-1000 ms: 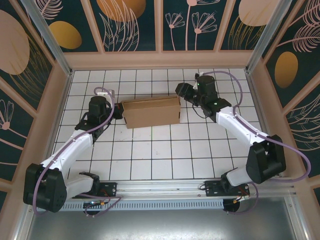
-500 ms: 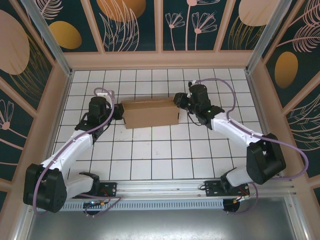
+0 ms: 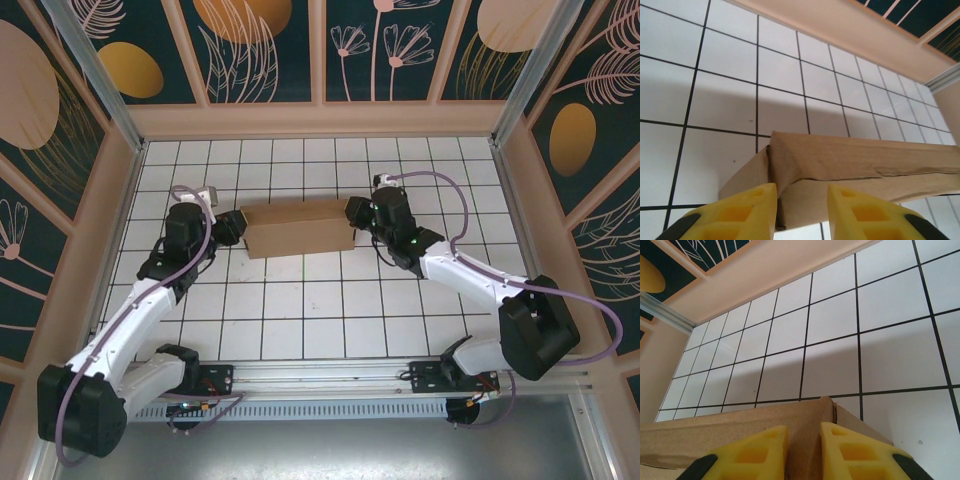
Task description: Fold the paper box
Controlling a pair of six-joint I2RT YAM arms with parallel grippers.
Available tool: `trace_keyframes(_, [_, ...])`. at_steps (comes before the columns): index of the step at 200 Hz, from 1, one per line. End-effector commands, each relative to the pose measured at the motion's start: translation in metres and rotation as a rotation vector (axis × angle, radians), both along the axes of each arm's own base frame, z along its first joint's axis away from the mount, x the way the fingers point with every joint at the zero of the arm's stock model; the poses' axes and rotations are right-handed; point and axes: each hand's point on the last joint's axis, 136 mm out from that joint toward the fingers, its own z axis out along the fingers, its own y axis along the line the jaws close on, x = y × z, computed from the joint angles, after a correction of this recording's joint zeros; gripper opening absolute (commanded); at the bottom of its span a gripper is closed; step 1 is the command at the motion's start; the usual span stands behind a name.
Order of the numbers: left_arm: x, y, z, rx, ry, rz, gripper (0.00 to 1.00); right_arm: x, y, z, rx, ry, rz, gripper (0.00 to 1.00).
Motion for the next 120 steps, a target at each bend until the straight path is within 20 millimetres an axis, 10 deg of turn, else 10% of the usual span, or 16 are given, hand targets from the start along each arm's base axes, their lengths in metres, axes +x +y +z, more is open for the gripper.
trace_keyframes(1, [-0.005,-0.006,0.023,-0.068,-0.037,-0.016,0.32,-0.007,-0.009,-0.019,-0.064,0.035,-0.034,0.22])
trace_keyframes(55, [0.015,-0.002,0.018,-0.117,-0.004,0.070,0.44,-0.010,-0.008,-0.022,-0.068,0.033,-0.031,0.23])
trace_keyframes(120, [0.022,-0.008,-0.029,-0.180,0.079,0.085,0.32,-0.014,-0.007,-0.031,-0.087,0.045,-0.020,0.22])
